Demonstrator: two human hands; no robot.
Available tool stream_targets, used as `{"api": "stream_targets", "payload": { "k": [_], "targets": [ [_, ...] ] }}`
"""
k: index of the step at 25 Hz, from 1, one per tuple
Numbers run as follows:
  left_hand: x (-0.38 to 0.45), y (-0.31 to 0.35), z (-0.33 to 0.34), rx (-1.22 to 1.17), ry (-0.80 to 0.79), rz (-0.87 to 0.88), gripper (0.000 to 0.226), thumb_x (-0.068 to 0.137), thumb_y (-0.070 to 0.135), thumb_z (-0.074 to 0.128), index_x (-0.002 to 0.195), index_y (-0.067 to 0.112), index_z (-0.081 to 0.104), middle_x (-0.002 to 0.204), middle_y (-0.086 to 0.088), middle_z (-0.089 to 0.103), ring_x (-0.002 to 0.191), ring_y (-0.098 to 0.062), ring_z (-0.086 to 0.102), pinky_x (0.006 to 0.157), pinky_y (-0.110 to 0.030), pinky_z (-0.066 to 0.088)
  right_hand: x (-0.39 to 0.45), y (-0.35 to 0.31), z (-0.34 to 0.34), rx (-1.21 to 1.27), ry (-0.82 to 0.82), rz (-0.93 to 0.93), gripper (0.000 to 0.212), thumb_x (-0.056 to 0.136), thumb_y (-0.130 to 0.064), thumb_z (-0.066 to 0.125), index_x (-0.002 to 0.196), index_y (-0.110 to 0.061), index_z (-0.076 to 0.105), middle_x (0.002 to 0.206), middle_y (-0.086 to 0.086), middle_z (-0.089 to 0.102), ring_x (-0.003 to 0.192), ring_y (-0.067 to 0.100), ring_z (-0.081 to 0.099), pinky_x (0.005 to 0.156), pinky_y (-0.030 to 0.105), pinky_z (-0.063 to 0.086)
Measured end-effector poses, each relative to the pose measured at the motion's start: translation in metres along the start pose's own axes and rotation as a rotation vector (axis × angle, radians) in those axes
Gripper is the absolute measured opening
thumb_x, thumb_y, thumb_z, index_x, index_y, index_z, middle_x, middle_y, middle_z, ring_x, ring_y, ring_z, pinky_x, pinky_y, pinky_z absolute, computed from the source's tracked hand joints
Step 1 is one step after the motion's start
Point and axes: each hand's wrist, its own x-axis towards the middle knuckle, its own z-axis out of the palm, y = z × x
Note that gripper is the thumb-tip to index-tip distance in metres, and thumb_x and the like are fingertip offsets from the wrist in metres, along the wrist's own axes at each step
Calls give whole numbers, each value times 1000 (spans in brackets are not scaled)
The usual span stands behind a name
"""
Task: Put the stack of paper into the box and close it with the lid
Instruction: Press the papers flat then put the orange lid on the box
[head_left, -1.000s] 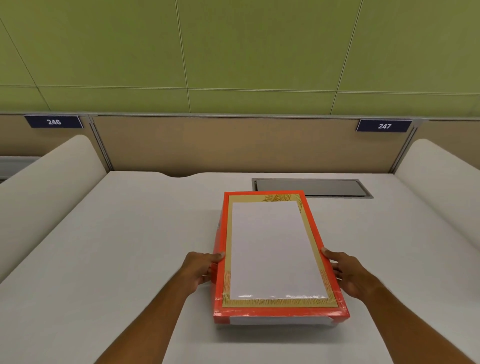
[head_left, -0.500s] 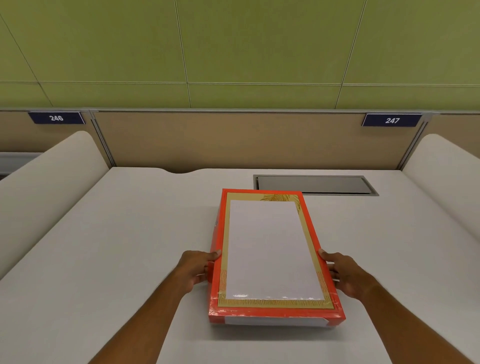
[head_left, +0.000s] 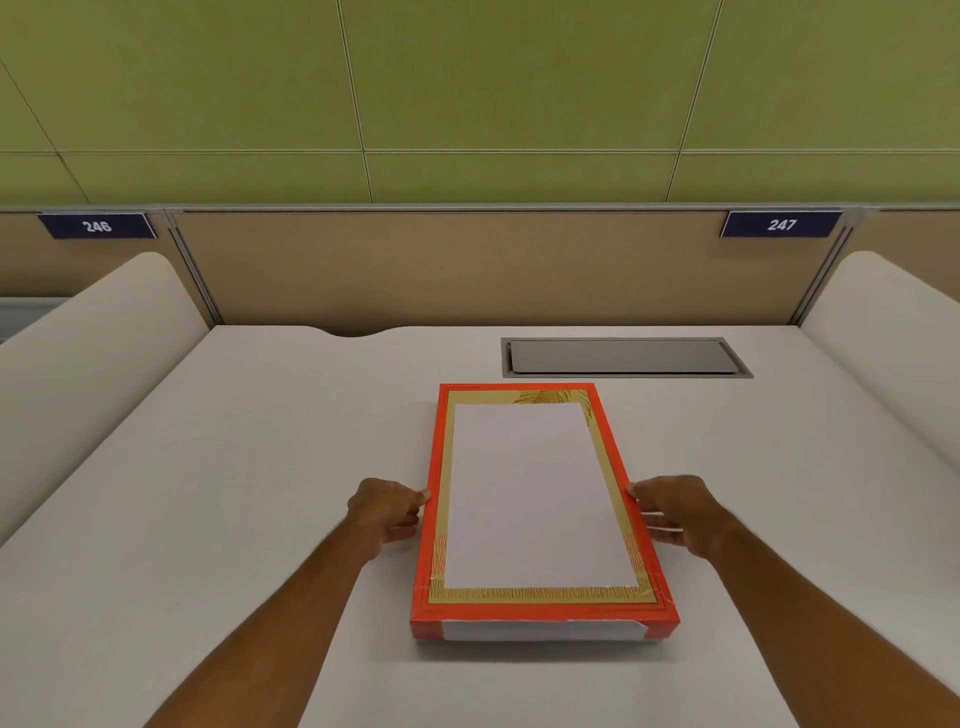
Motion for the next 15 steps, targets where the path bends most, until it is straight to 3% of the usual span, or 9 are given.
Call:
{"api": "stream_targets", "payload": {
  "k": [3,8,15],
  "targets": [
    [4,8,2,49,44,41,20,79,11,78,91,-3,70,89,-17,76,75,-26,75,72,-39,63,6,-7,-1,-51,43,-7,18,90,-13,68,97,3,67,99,20,73,80,31,71,66,37,59],
    [8,11,5,102,68,-4,18,78,6,78,90,-5,71,87,-18,75,70,-25,74,65,-34,63,16,-8,-1,-43,44,51,19,87,-5,70,100,7,68,99,22,73,85,34,73,83,45,61],
    [15,19,7,50,71,-69,17,77,-2,77,90,-9,70,89,-22,73,72,-28,74,64,-37,63,17,-8,-2,31,32,106,20,85,-1,70,102,8,68,103,24,72,83,32,72,75,40,61]
  ]
}}
